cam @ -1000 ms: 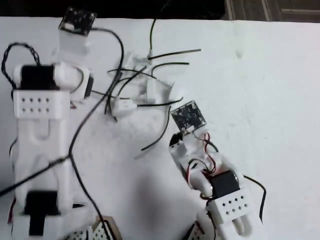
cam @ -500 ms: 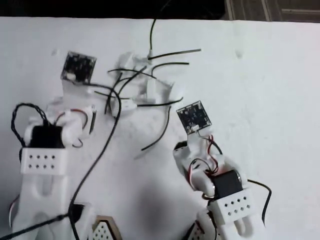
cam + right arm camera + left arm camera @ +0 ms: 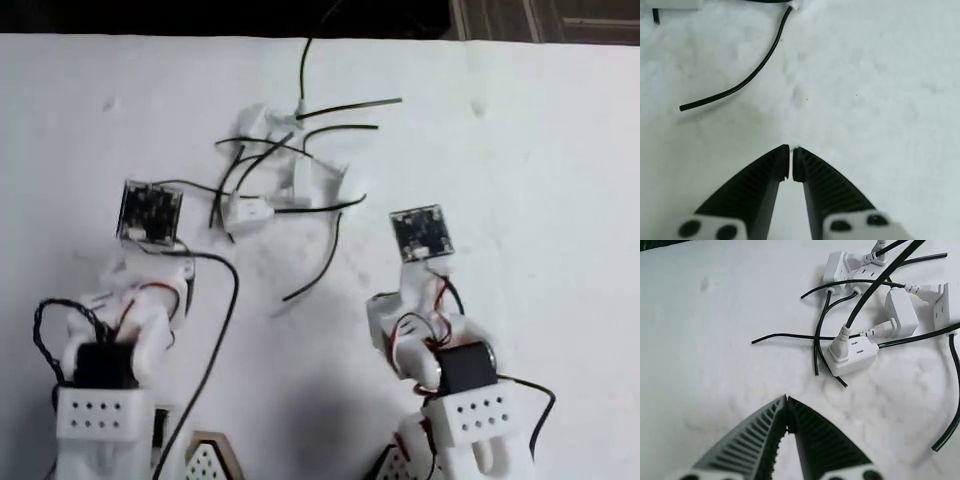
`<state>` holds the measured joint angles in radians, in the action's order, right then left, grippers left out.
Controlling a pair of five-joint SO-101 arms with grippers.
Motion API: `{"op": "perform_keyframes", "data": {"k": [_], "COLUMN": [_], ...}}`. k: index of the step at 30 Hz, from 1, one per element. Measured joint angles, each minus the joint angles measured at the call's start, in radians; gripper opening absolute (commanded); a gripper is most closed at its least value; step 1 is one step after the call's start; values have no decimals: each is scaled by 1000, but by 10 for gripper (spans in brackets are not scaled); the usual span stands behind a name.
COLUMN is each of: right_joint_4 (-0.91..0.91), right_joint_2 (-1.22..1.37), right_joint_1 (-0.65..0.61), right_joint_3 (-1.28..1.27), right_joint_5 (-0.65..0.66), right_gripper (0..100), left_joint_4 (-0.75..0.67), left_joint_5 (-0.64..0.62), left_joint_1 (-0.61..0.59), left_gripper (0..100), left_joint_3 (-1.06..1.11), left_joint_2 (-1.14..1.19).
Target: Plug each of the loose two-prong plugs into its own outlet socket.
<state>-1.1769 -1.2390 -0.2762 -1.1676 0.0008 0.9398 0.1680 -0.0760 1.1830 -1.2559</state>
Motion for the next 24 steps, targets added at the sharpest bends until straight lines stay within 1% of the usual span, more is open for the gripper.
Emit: {"op": "perform_keyframes", "data": {"k": [2,5,12,19,24], "right_joint_4": [-2,-2,-2,-2,-2], "right_joint_2": [-46,-160,-526,-523,-554], "right_joint_1": [21,14,17,26,26], "right_joint_3": [-11,-84,-308,-379,-485], "right_joint_5": [0,0,0,0,0], "right_gripper": [18,18,18,18,18], "left_joint_4": [-5,-6,-6,-6,-6], "left_joint_5": [-6,-6,-6,0,126], "left_joint_1": [0,0,0,0,0], "left_gripper": [23,23,23,23,24], "left_joint_3": [41,98,241,405,508], "left_joint_2": [-46,-110,-258,-431,-539]}}
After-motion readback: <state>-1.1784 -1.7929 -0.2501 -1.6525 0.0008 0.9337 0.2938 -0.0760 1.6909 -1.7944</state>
